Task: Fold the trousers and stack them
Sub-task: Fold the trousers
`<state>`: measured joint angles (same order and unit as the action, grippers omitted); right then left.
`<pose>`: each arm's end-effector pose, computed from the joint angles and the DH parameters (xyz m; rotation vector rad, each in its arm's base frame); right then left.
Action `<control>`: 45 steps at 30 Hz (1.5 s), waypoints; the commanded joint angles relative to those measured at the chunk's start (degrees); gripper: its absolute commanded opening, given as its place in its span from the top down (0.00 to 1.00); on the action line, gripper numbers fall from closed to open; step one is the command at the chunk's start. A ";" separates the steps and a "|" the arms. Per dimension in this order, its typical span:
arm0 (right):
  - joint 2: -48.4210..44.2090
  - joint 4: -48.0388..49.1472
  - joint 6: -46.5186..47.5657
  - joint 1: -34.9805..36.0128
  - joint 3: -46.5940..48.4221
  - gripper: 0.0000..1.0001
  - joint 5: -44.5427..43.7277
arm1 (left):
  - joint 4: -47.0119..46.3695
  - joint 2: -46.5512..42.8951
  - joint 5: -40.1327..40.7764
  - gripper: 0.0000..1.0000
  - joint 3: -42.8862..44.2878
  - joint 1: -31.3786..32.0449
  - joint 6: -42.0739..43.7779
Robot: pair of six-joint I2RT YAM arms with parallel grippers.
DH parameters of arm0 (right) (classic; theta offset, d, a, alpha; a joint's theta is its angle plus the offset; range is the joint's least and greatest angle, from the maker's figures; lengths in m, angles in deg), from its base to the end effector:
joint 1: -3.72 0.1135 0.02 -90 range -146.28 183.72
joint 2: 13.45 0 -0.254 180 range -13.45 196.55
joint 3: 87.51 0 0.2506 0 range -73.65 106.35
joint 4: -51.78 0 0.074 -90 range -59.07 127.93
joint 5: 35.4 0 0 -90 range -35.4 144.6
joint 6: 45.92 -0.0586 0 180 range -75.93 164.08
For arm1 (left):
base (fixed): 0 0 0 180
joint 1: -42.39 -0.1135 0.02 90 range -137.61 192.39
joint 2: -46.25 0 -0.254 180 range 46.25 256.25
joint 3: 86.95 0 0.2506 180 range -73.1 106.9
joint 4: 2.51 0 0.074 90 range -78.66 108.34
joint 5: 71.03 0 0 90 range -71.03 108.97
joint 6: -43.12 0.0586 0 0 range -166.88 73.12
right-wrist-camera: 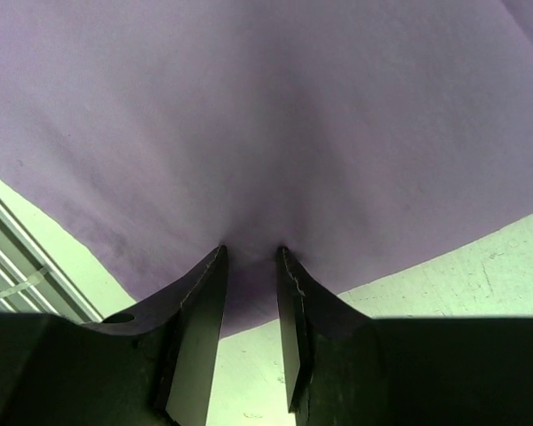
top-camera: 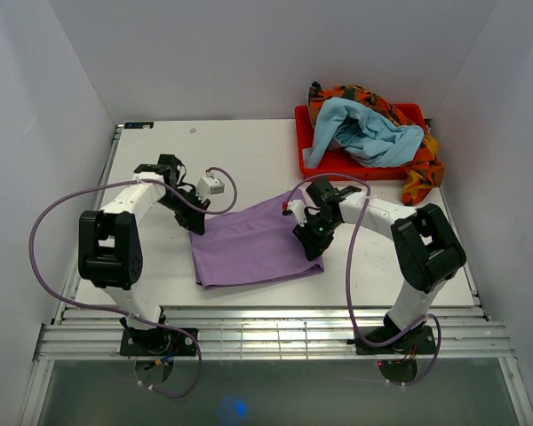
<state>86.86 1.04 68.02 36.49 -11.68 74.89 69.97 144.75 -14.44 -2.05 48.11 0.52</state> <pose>0.2635 0.1938 0.1349 -1.4189 2.4892 0.5396 0.3048 -0.0630 0.1832 1.2671 2.4710 -0.7450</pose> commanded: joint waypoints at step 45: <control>14.56 -1.70 8.83 -3.59 32.42 0.63 -4.38 | -8.43 -18.95 -13.18 0.60 -15.22 12.18 -5.11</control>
<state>100.28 -0.95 73.11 33.37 18.33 72.25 63.92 130.76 -27.77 -14.05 54.82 -4.88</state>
